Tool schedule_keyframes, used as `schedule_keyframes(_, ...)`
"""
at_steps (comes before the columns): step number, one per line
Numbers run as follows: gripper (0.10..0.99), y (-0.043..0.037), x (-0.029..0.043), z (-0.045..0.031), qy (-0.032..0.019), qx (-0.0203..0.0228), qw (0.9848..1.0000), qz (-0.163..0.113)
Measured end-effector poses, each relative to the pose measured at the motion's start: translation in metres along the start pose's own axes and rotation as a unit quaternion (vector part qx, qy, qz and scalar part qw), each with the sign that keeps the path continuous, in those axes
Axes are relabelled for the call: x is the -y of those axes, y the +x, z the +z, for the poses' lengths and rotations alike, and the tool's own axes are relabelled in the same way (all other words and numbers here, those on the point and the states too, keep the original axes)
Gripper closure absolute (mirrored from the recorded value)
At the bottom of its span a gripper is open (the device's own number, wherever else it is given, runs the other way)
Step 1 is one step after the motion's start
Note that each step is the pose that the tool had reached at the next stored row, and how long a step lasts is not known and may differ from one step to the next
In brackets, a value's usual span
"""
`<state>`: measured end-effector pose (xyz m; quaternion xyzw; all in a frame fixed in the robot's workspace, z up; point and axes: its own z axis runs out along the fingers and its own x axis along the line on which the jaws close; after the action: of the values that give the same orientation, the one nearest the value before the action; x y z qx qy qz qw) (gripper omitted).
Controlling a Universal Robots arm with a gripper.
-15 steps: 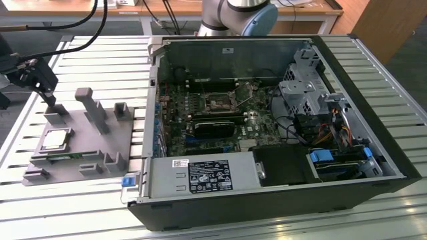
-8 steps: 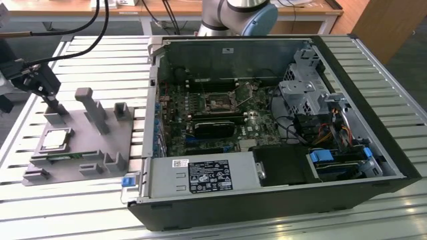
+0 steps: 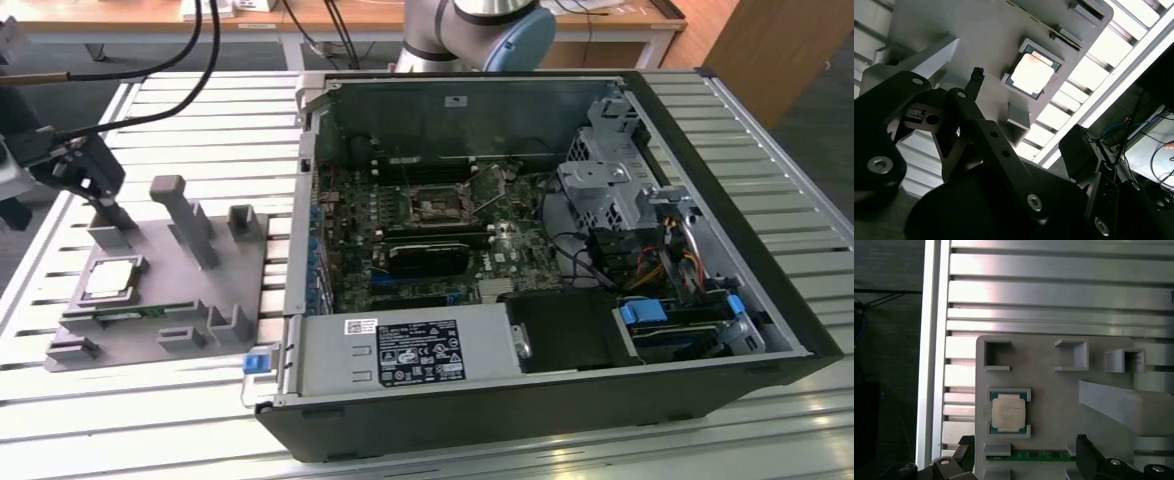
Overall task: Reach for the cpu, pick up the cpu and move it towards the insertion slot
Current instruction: 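Pick up the cpu and move it towards the insertion slot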
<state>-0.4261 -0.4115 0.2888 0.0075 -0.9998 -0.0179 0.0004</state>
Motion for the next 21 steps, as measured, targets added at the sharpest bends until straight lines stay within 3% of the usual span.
schedule_keyframes(21, 0.204, 0.0000, 0.0005, 0.0139, 0.0000, 0.0000, 1.0000, 0.000)
